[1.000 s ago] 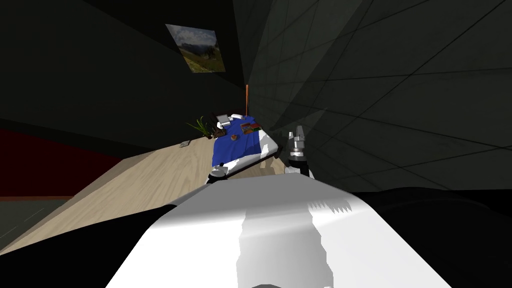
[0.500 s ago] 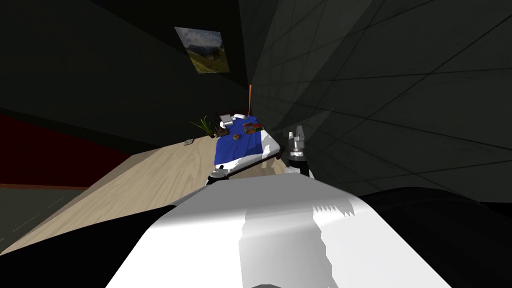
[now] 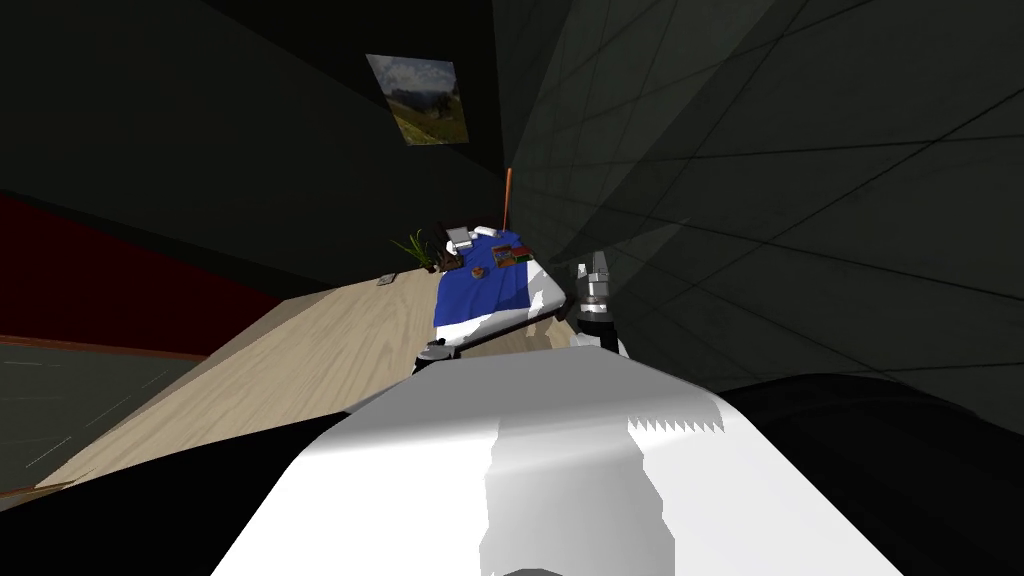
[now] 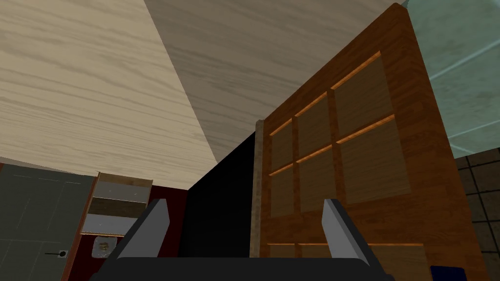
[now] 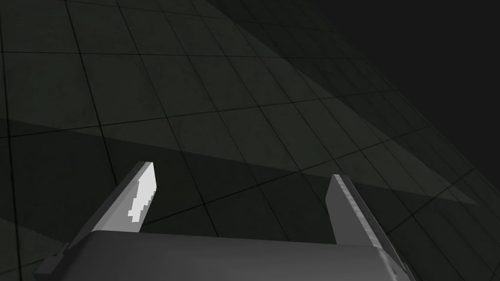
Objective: Push the door open
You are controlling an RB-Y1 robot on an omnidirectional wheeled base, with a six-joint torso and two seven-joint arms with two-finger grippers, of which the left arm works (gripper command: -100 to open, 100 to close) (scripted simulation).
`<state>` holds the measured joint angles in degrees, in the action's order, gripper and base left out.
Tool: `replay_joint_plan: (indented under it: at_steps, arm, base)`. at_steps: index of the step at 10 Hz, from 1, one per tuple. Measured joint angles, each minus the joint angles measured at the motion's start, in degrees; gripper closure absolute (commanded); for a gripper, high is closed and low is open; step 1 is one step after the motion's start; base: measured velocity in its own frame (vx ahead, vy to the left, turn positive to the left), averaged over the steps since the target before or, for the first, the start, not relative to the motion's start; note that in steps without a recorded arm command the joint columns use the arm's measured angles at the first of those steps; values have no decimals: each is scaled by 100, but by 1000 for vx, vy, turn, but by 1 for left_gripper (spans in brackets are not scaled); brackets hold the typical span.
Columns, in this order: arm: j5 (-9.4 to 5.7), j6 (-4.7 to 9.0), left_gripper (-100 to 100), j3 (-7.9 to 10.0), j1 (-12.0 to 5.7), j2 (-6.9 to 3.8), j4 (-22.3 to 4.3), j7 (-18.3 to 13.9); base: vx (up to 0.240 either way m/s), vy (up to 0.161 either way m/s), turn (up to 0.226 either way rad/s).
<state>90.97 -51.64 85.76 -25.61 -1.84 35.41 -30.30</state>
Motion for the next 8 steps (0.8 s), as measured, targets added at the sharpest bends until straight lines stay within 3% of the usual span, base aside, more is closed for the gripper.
replay_joint_plan:
  at_steps: [4,5,8]
  arm:
    - [200,-230,-100,260,122,10,-46,-270]
    - [211,-284,-100,375,170,139,176,-253]
    - [365,-442,-100,537,321,37,1,-477]
  base:
    - [12,18,66]
    - [11,24,30]
    - [14,39,87]
